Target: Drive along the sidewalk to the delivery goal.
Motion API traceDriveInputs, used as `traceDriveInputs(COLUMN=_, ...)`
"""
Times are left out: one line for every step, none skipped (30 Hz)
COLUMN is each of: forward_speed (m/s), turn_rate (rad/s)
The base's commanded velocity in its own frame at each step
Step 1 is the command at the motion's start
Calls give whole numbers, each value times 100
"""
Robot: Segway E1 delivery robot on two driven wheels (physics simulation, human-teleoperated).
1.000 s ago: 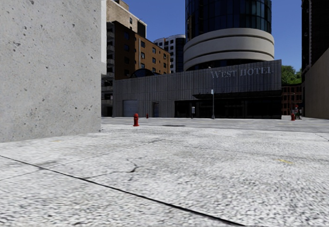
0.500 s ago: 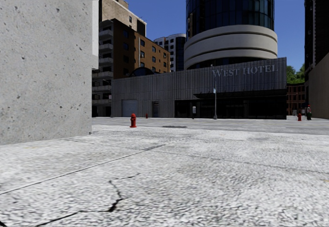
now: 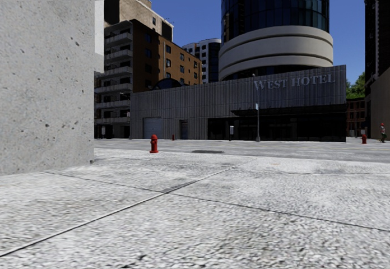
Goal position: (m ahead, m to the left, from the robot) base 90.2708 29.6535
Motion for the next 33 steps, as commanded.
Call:
traceDriveInputs(forward_speed=198, turn_rate=2)
traceDriveInputs(forward_speed=198, turn_rate=2)
traceDriveInputs(forward_speed=198, turn_rate=2)
traceDriveInputs(forward_speed=198, turn_rate=2)
traceDriveInputs(forward_speed=198, turn_rate=2)
traceDriveInputs(forward_speed=198, turn_rate=4)
traceDriveInputs(forward_speed=198, turn_rate=10)
traceDriveInputs(forward_speed=198, turn_rate=12)
traceDriveInputs(forward_speed=198, turn_rate=12)
traceDriveInputs(forward_speed=198, turn_rate=13)
traceDriveInputs(forward_speed=198, turn_rate=13)
traceDriveInputs(forward_speed=198, turn_rate=13)
traceDriveInputs(forward_speed=198, turn_rate=13)
traceDriveInputs(forward_speed=198, turn_rate=13)
traceDriveInputs(forward_speed=198, turn_rate=13)
traceDriveInputs(forward_speed=198, turn_rate=13)
traceDriveInputs(forward_speed=198, turn_rate=13)
traceDriveInputs(forward_speed=198, turn_rate=13)
traceDriveInputs(forward_speed=198, turn_rate=13)
traceDriveInputs(forward_speed=198, turn_rate=13)
traceDriveInputs(forward_speed=198, turn_rate=13)
traceDriveInputs(forward_speed=198, turn_rate=13)
traceDriveInputs(forward_speed=198, turn_rate=14)
traceDriveInputs(forward_speed=198, turn_rate=15)
traceDriveInputs(forward_speed=198, turn_rate=19)
traceDriveInputs(forward_speed=198, turn_rate=19)
traceDriveInputs(forward_speed=198, turn_rate=24)
traceDriveInputs(forward_speed=198, turn_rate=27)
traceDriveInputs(forward_speed=198, turn_rate=28)
traceDriveInputs(forward_speed=198, turn_rate=28)
traceDriveInputs(forward_speed=198, turn_rate=30)
traceDriveInputs(forward_speed=198, turn_rate=33)
traceDriveInputs(forward_speed=198, turn_rate=37)
